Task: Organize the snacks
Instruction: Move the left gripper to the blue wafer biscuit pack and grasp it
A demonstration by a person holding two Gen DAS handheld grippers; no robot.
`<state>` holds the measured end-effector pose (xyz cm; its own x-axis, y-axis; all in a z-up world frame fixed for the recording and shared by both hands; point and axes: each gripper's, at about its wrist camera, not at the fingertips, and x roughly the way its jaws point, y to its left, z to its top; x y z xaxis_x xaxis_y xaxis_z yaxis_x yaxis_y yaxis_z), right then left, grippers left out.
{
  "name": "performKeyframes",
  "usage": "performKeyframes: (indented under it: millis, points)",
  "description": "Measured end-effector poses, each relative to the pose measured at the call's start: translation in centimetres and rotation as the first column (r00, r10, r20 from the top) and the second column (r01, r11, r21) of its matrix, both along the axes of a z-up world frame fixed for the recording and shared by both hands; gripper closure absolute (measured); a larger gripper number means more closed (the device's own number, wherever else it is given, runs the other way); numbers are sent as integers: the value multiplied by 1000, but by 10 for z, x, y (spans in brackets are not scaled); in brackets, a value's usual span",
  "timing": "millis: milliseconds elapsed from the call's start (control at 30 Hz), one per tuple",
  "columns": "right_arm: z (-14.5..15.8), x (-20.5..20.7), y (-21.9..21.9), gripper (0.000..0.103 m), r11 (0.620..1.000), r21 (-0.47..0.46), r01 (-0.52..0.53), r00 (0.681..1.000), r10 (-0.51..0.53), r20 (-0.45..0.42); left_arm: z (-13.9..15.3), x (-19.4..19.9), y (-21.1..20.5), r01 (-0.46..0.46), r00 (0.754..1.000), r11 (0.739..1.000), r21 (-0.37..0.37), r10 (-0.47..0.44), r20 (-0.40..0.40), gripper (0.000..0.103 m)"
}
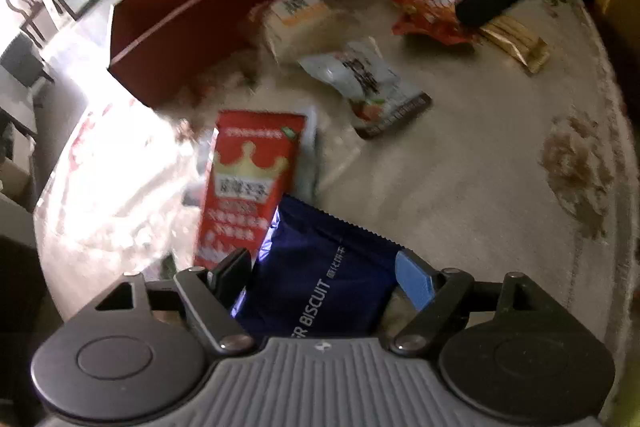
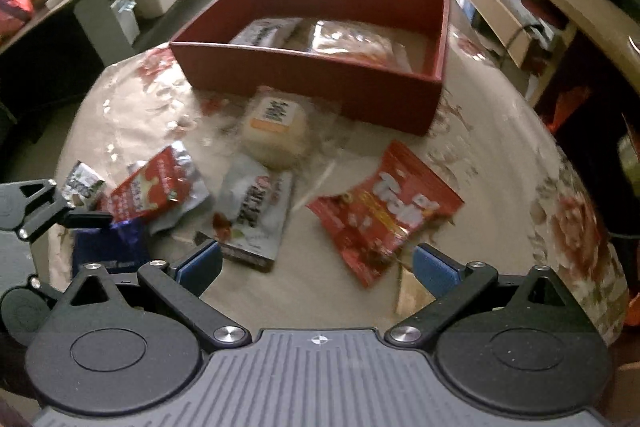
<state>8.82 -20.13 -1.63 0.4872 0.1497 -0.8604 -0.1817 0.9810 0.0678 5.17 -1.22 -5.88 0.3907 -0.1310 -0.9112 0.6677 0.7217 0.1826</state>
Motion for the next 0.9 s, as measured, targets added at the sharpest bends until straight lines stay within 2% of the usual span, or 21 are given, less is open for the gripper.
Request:
performKeyframes:
  millis: [133,200,367,500,567,733,833,900]
  points:
    - [-1,-1,-14,1,999,21,30,1000,-29,-6,3,-5,1,22,1000,1000,5,-22,-14,19]
    - [-1,-3,-18,1,999,29,32,999,-32,-6,0,-7,1,20,1000,1000,14,-20,-23,15]
    - [1,-6,-24,1,999,38,36,999,-36,-5,6,-12,-1,50,998,998,24,-49,-38,14]
    - [6,-7,-26,1,998,59,36,999,-36,6,0,-21,-6,162,986,979,124,-156,-59,14]
    - [7,-7,-26,1,997,62,34,999,-35,10,0,-21,-6,178,983,976,126,-172,-59,14]
    - [8,-9,-27,1,997,64,30,999,-30,10,-3,-9,-1,134,987,987,84,-126,-100,10]
    - [8,-8,-30,1,997,63,35,999,-35,5,-3,-2,10,8,988,1000,26,-4,-153,16]
    - [8,-8,-32,1,997,64,40,999,-40,5,-3,-5,14,-62,982,998,-4,60,-177,22]
